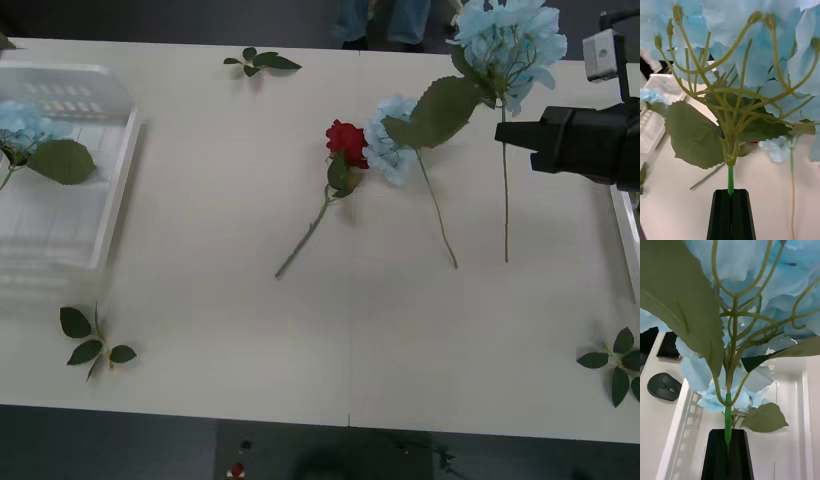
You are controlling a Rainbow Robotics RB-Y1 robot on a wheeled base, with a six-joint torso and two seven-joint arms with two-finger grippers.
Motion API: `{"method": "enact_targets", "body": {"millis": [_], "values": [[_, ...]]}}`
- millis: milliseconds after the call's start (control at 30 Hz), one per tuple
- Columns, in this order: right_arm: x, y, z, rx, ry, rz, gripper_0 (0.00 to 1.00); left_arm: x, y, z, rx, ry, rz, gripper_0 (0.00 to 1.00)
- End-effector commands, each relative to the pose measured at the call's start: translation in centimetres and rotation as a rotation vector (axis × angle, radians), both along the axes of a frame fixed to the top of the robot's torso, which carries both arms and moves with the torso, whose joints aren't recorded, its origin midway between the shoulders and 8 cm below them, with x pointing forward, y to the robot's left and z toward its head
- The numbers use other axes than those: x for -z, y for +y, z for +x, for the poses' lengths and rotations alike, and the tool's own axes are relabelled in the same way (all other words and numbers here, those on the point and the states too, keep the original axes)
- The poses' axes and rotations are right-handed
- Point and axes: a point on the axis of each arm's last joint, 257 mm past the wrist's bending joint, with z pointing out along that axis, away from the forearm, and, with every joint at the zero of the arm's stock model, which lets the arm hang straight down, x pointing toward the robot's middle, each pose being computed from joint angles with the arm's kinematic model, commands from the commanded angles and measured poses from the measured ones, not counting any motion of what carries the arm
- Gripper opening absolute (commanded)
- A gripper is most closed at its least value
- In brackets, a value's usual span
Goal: Put the red flowers into the right box and the blue flowers into the left box
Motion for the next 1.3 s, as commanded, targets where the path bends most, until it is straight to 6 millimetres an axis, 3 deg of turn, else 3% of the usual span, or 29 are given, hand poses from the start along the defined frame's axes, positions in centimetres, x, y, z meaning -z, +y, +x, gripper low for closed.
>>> {"method": "enact_targets", "body": {"millis": [33,100,167,233,333,533,633,667,833,1033,1300], "values": [[-3.1,4.1,-2.6,-0.147,-0.157,-0.006,0.00,-0.8,2.5,0.3,0.001,-0.008,0.102,0.60],[-3.7,5.5,-3.9,-0.200,-0.194,0.013,0.00,-0.8,2.9,0.4,0.007,-0.014,0.123,0.89],[-4.4,7.0,-5.0,-0.246,-0.244,0.027,0.00,-0.7,2.6,0.3,0.021,-0.011,0.118,1.00],[-4.7,8.2,-5.8,-0.282,-0.281,0.026,0.00,-0.4,1.6,0.1,0.053,0.008,0.091,1.00],[-5.3,9.8,-6.7,-0.321,-0.331,0.039,0.00,-0.4,-1.6,-0.5,0.156,0.040,0.083,1.00],[-5.7,13.4,-8.0,-0.402,-0.406,0.044,0.00,-2.1,-12.4,-1.8,0.436,0.028,0.060,1.00],[-5.9,14.7,-8.2,-0.420,-0.433,0.051,0.00,-0.8,-16.9,-2.1,0.545,0.041,-0.013,1.00],[-6.1,15.5,-8.3,-0.425,-0.448,0.059,0.00,0.5,-19.3,-2.3,0.606,0.058,-0.063,1.00],[-7.0,17.2,-8.7,-0.444,-0.471,0.099,0.00,3.9,-26.0,-3.6,0.825,0.067,-0.197,1.00],[-8.1,18.5,-9.1,-0.451,-0.489,0.155,0.00,7.0,-32.8,-5.6,1.086,0.022,-0.230,1.00],[-8.7,19.6,-9.5,-0.469,-0.499,0.178,0.00,9.6,-39.1,-7.1,1.301,-0.123,-0.072,1.00]]}}
